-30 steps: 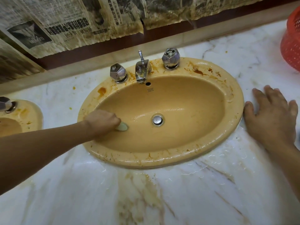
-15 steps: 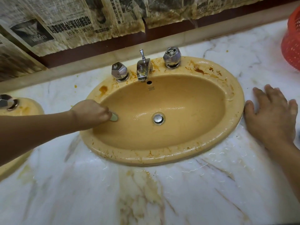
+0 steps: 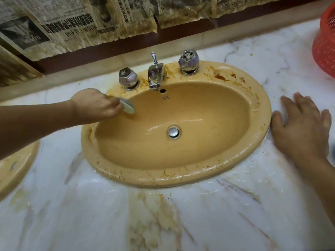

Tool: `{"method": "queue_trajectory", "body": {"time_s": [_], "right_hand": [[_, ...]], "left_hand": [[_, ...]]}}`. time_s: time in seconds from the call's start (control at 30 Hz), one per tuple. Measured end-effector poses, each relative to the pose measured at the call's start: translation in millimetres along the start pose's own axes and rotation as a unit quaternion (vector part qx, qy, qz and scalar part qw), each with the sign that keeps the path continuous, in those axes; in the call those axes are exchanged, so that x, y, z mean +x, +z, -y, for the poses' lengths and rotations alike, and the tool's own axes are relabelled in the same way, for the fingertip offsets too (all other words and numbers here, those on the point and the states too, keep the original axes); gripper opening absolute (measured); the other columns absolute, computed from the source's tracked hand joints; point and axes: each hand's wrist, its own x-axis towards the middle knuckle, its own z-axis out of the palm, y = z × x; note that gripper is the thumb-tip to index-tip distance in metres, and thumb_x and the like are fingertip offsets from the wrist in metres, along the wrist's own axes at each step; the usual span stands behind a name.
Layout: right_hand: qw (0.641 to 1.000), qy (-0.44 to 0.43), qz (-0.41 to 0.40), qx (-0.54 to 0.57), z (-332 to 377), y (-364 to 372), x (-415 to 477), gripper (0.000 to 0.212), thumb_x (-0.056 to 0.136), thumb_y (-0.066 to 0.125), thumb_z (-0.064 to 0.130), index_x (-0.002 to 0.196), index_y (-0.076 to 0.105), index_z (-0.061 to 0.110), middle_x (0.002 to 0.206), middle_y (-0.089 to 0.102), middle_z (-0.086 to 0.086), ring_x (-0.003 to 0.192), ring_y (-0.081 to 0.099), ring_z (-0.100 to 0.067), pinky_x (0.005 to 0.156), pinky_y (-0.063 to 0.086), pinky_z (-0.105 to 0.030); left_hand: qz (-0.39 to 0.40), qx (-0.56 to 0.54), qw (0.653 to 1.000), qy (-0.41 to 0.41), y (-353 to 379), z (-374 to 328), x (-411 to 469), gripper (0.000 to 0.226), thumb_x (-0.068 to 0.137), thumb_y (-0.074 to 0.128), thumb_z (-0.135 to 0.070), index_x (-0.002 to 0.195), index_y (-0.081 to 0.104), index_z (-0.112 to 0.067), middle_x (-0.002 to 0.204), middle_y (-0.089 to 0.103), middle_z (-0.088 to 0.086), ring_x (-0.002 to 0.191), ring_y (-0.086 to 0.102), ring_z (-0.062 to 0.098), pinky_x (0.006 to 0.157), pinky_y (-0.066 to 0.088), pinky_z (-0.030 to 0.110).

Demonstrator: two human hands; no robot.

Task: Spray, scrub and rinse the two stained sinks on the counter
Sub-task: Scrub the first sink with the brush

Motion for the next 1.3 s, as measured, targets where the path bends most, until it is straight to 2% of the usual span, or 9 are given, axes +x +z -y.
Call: {"method": "queue_trajectory", "body": {"time_s": [0.1, 0.23, 0.47, 0.73, 0.87, 0.93, 1.0, 1.2, 1.3], "right_hand": [[1.000, 0.002, 0.004, -0.007, 1, -1, -1, 0.062, 0.100, 0.025, 0.049, 0.153, 0.040, 0.020, 0.164, 0.030, -0.009, 0.154, 0.020, -0.025, 0.123, 0.010, -0.057], [1.000, 0.006, 0.007, -0.010, 1, -1, -1, 0.062, 0.101, 0.024, 0.050, 0.153, 0.039, 0.022, 0.165, 0.029, -0.007, 0.155, 0.019, -0.023, 0.124, 0.010, -0.056], [1.000, 0.008, 0.007, -0.006, 3, -3, -2, 0.061, 0.101, 0.026, 0.049, 0.153, 0.040, 0.021, 0.165, 0.029, -0.007, 0.155, 0.019, -0.024, 0.124, 0.008, -0.056], [1.000, 0.002, 0.008, -0.008, 3, -4, -2, 0.063, 0.100, 0.024, 0.049, 0.154, 0.040, 0.020, 0.165, 0.029, -0.008, 0.154, 0.020, -0.025, 0.124, 0.010, -0.057], [1.000, -0.002, 0.003, -0.006, 0, -3, -1, 0.063, 0.100, 0.024, 0.050, 0.153, 0.041, 0.020, 0.164, 0.030, -0.009, 0.154, 0.021, -0.025, 0.123, 0.011, -0.058], [1.000, -0.004, 0.002, -0.004, 0, -2, 0, 0.062, 0.100, 0.025, 0.050, 0.152, 0.041, 0.020, 0.164, 0.031, -0.009, 0.154, 0.021, -0.025, 0.123, 0.011, -0.058], [1.000, -0.004, 0.001, -0.006, 0, -1, -1, 0.062, 0.099, 0.025, 0.049, 0.151, 0.042, 0.020, 0.164, 0.031, -0.009, 0.154, 0.021, -0.025, 0.122, 0.011, -0.058], [1.000, -0.008, 0.000, -0.007, -1, -2, 0, 0.062, 0.100, 0.024, 0.049, 0.152, 0.041, 0.019, 0.163, 0.031, -0.011, 0.153, 0.022, -0.028, 0.122, 0.012, -0.060], [1.000, -0.012, -0.003, -0.012, -1, 0, 0, 0.061, 0.101, 0.024, 0.048, 0.151, 0.041, 0.018, 0.163, 0.032, -0.011, 0.153, 0.023, -0.028, 0.121, 0.013, -0.061]], "left_hand": [[0.014, 0.024, 1.000, 0.013, 2, 1, 3, 0.035, 0.070, 0.062, 0.008, 0.105, 0.066, 0.010, 0.074, 0.060, 0.022, 0.039, 0.056, 0.032, 0.035, 0.041, 0.032], [-0.087, 0.049, 0.995, 0.016, -18, -6, 76, 0.025, 0.079, 0.070, -0.001, 0.104, 0.067, 0.000, 0.066, 0.058, 0.009, 0.044, 0.059, 0.025, 0.037, 0.044, 0.027], [-0.073, 0.008, 0.997, -0.022, -5, -8, 46, 0.025, 0.080, 0.052, 0.007, 0.102, 0.064, 0.010, 0.073, 0.059, 0.018, 0.041, 0.055, 0.028, 0.039, 0.033, 0.028], [-0.063, 0.014, 0.997, -0.049, -2, -18, 52, 0.028, 0.075, 0.061, 0.008, 0.103, 0.065, 0.009, 0.077, 0.061, 0.018, 0.042, 0.056, 0.028, 0.040, 0.033, 0.028], [0.104, 0.019, 0.993, -0.043, -9, -23, 40, 0.026, 0.101, 0.053, -0.012, 0.127, 0.057, -0.013, 0.103, 0.067, 0.003, 0.075, 0.063, 0.027, 0.055, 0.042, 0.034], [0.206, -0.060, 0.975, -0.064, -7, -31, 4, 0.020, 0.110, 0.042, -0.030, 0.117, 0.060, -0.025, 0.100, 0.067, -0.004, 0.085, 0.065, 0.020, 0.067, 0.052, 0.030], [0.244, -0.142, 0.955, -0.092, -11, -43, -24, 0.023, 0.107, 0.046, -0.040, 0.095, 0.059, -0.026, 0.085, 0.058, -0.008, 0.070, 0.056, 0.012, 0.059, 0.046, 0.025], [0.386, -0.482, 0.769, -0.165, -44, -41, -15, 0.023, 0.085, 0.082, -0.035, 0.072, 0.070, -0.019, 0.060, 0.058, -0.006, 0.047, 0.042, 0.016, 0.045, 0.035, 0.025], [0.352, -0.273, 0.875, -0.189, -43, -38, -8, 0.018, 0.094, 0.071, -0.032, 0.083, 0.065, -0.020, 0.074, 0.059, -0.006, 0.056, 0.051, 0.011, 0.052, 0.046, 0.023]]}}
